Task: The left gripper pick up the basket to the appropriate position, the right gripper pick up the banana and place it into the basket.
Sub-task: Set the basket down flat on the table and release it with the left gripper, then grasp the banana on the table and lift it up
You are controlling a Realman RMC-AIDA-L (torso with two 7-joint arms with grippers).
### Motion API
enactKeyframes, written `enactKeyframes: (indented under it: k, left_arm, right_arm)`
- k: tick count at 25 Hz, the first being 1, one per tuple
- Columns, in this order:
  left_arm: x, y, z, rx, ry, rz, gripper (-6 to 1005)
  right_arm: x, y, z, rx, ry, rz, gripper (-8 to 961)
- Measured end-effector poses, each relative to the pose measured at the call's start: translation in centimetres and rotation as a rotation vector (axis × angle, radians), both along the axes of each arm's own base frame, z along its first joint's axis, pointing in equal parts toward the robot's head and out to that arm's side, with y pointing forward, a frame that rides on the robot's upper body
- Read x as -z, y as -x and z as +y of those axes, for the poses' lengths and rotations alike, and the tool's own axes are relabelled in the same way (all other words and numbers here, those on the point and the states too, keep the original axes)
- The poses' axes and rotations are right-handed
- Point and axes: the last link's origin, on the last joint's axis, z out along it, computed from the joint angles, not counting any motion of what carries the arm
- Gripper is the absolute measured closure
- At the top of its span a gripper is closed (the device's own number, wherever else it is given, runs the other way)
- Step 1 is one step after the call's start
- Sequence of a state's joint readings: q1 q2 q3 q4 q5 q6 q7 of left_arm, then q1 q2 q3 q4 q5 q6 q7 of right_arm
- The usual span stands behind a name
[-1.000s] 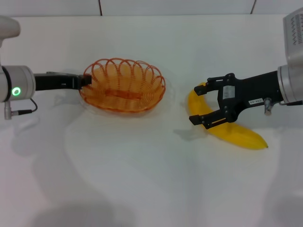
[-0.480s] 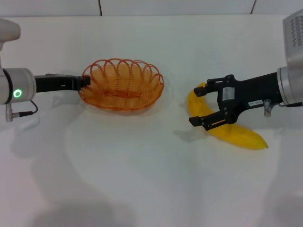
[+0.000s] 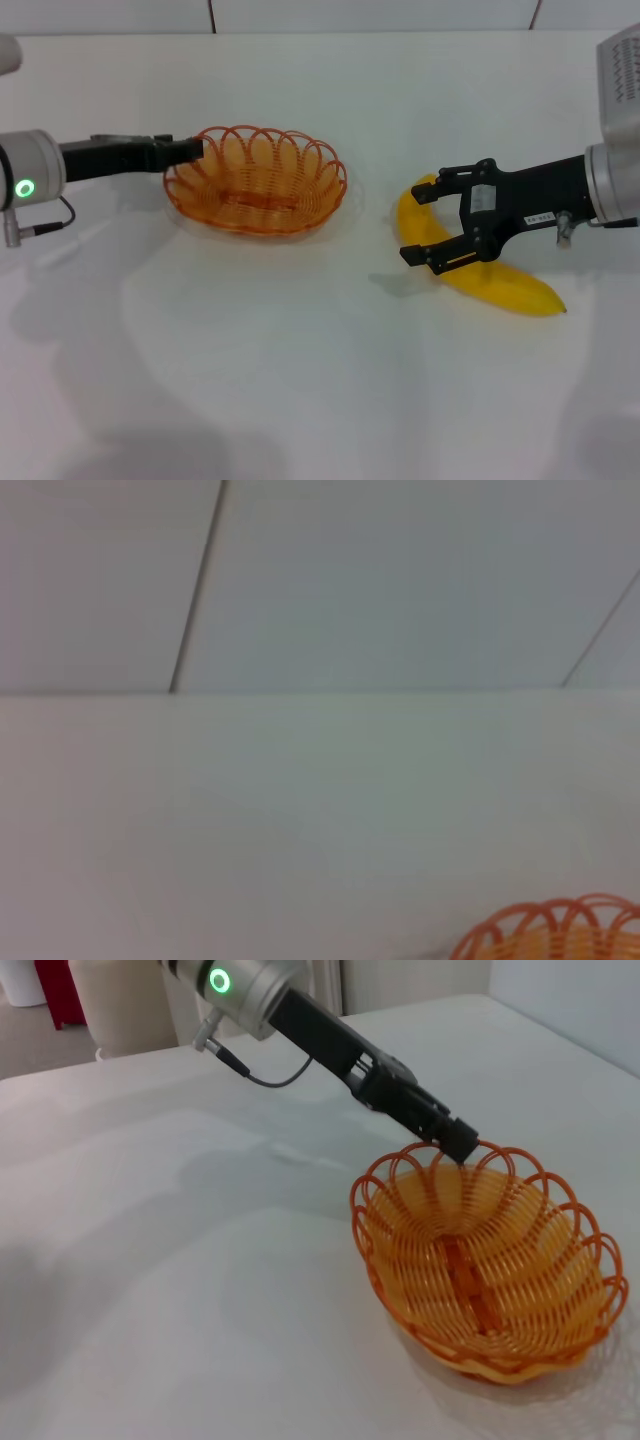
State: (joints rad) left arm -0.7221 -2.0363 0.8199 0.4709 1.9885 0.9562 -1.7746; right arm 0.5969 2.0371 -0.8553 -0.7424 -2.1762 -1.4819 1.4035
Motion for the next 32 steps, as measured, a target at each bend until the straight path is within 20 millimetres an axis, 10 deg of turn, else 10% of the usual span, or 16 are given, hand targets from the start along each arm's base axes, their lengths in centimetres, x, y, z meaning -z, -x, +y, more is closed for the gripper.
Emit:
enactKeyframes:
  k: [14,32]
  left_arm:
    - [-3.8,0.7,-3.7,0.422,-0.119,0.057,311]
    - [-4.0,4.9,-10.4,0.534,-0.101,0.077,311]
  right_arm:
    - [-0.2,0.3,0.1,0.002,-0.038,0.059,52]
    - [-1.4,2.1,-0.7,0.139,-0.078,-0.107,57]
